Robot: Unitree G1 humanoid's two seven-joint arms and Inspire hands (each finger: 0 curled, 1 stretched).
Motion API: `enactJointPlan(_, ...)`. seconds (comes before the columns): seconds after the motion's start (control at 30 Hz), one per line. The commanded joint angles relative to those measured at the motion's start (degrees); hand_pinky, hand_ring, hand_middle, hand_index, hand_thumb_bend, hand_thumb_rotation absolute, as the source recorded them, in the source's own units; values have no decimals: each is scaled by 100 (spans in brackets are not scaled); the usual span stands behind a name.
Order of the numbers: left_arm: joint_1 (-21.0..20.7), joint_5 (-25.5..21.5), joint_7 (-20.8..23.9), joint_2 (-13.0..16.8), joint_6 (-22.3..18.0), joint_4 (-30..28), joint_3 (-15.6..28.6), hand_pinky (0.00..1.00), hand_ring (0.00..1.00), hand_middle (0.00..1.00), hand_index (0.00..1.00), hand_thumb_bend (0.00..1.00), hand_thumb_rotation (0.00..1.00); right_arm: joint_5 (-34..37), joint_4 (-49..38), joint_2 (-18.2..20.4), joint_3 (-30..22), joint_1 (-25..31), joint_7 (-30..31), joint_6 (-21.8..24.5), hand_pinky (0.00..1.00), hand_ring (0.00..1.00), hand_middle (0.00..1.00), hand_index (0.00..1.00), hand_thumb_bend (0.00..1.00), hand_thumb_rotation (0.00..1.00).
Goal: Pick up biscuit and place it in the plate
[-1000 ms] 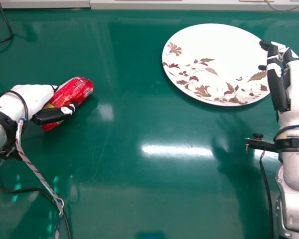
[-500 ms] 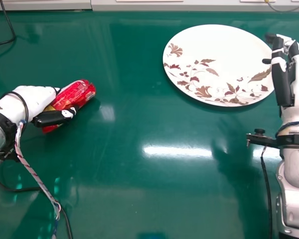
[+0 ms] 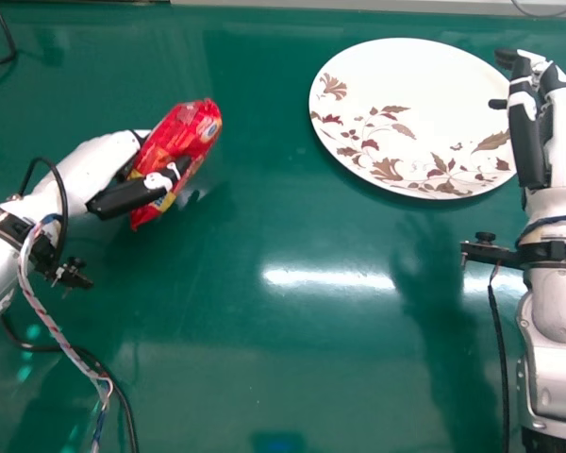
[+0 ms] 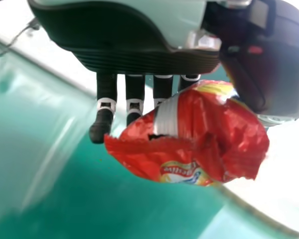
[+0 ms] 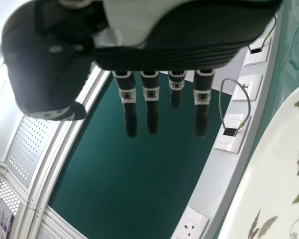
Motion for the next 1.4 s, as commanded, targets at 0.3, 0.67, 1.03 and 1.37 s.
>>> enactJointPlan(0.3, -1919, 611, 138, -943, 64, 1096, -1066, 19, 21, 44, 49, 50, 0, -69, 115, -38, -49, 37, -139, -319, 65, 77, 80, 77, 55, 52)
enactJointPlan(0.67, -3793, 1132, 519, -1978, 150, 3153, -1776, 15, 22, 41, 50, 50, 0, 273, 66, 12, -260, 267, -63, -498, 61, 76, 79, 77, 64, 57)
enactJointPlan(1.03, -5786, 1747, 1094, -2927, -32, 6169, -2581, 37, 47, 47, 52, 50, 0, 175, -600, 176, -243, 778, -67, -299, 71, 82, 84, 78, 56, 56)
enactJointPlan(1.37, -6605, 1964, 1427, -3589, 146, 7739, -2958, 52, 64, 69, 50, 48, 5, 107, -1309, 471, -163, 1347, -49, 61, 74, 82, 84, 80, 54, 55)
